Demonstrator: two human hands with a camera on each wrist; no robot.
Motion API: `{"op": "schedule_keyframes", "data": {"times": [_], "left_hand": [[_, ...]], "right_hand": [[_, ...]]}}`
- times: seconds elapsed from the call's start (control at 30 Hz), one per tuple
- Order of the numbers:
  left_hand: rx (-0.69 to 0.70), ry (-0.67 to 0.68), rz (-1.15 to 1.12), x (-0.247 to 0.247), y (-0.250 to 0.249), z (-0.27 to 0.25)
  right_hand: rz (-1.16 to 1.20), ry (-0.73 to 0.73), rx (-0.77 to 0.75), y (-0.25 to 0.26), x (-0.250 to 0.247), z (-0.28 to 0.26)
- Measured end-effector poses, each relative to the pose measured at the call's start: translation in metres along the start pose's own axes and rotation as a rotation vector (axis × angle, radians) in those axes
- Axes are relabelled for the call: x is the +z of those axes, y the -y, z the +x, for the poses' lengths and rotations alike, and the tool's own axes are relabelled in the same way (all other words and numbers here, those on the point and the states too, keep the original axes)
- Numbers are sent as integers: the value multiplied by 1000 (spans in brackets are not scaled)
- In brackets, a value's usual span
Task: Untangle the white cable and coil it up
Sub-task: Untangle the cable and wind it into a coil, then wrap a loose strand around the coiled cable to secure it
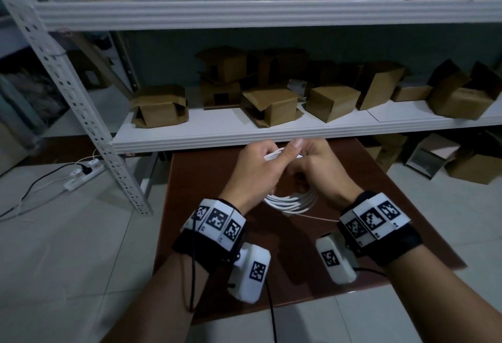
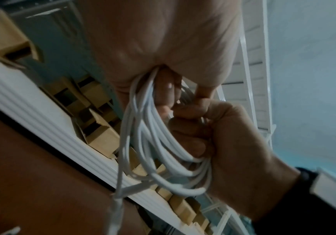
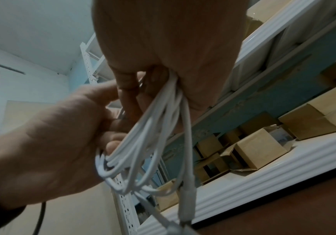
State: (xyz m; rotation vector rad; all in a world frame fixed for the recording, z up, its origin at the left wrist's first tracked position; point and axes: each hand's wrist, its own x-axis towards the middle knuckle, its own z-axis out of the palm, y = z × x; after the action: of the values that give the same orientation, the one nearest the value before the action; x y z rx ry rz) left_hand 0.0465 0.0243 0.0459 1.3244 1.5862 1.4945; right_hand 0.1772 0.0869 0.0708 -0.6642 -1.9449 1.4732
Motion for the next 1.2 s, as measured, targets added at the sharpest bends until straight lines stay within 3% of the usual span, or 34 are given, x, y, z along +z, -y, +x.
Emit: {"op": "schedule_keyframes", "data": {"times": [0.07,0.17,0.23,0.4,0.57,0.67,0.77,0.87,0.97,1.2], "left_hand": [[35,-61,142,1,6,3],[42,-95,161,1,10,7],[33,-61,105,2,9,10],[-30,-1,-147,3,12,17],[-85,-114,-274,-4,12,21],[-109,-214,-320,-18,14,25],[-113,-270,-347,-26,17,27],[-105,-284,-337,-27,18,26],[-107,-292,-329,-30,16,24],[-99,-305,-345,-32,14,21]], "right_hand": [[-5,26,13,-3,-2,2],[-70,-25,-26,-13,-6,10],[-34,-62,11,-18,-11,15],[81,29,3,-24,-19,23],[351,43,15,-27,-29,28],[369,-111,140,-46,-49,38],[36,-299,287,-97,-69,41],[-462,-86,449,-160,-80,30],[-719,110,560,-180,-74,15],[-940,112,439,-186,-59,3]]}}
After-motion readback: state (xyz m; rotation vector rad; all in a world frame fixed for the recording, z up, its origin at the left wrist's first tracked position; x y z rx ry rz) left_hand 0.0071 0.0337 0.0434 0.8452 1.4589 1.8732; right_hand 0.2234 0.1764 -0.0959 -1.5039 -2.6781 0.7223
